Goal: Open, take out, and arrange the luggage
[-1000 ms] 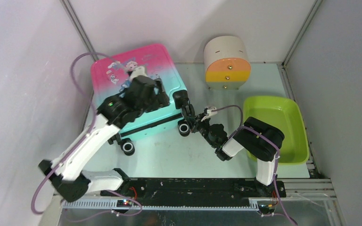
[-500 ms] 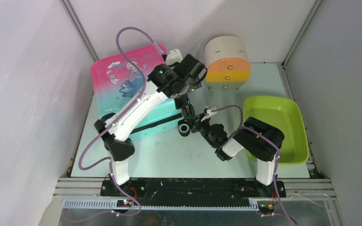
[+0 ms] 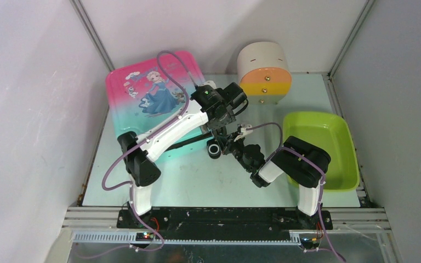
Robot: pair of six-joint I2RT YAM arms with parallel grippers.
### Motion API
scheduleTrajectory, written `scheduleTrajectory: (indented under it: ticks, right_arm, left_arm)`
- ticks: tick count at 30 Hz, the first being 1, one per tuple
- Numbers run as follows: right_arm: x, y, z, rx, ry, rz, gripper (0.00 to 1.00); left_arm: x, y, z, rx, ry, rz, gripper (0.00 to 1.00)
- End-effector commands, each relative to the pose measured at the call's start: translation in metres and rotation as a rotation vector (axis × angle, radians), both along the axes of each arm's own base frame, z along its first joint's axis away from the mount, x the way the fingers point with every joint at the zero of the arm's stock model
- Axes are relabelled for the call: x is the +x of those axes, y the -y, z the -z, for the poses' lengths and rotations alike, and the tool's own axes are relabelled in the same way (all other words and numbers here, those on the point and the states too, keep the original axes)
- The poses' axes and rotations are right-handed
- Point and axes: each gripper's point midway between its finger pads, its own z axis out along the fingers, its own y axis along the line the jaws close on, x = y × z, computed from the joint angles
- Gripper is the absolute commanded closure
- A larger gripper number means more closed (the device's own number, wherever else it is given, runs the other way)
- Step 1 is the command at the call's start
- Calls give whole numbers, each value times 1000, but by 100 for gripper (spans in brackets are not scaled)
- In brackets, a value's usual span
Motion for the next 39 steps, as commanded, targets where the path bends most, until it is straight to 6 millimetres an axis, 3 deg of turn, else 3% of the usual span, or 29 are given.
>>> scheduleTrajectory:
  ticks: [1,5,10,14,19,23,24,25,28,34,39]
  right_arm:
    - [11,11,-37,84,83,62,100]
    - [12,12,-35,83,79,65,100]
    - [12,13,-34,75,81,64,100]
    - [11,13,-37,69,93,53,100]
    - [2,12,-39,32,123,32,100]
    - [-18,-2,-44,-79,228,-24,100]
    - [-21,-3,-46,-89,241,-26,100]
    - [-24,-6,-46,-107,256,-23,100]
    - [-29,-7,-46,-146,278,0,100]
    - [-27,2,-50,-224,335,42,100]
    - [-11,9,-61,-283,412,57,100]
  left_arm:
    - [-3,-1,-12,-64,23,-55,19]
    - [1,10,-2,-85,13,-37,20]
    - [0,3,3,-45,3,-42,34]
    - [-7,-14,4,7,2,-54,56]
    - [-27,-38,9,41,-26,-54,97]
    - [-51,-60,16,36,-47,-48,100]
    - [-56,-64,8,5,-27,-47,100]
    - [-63,-71,16,21,-41,-43,100]
    - [-79,-91,6,-11,-1,-37,100]
    - [-110,-135,20,-10,22,-24,100]
    - [-124,-143,32,-75,32,4,100]
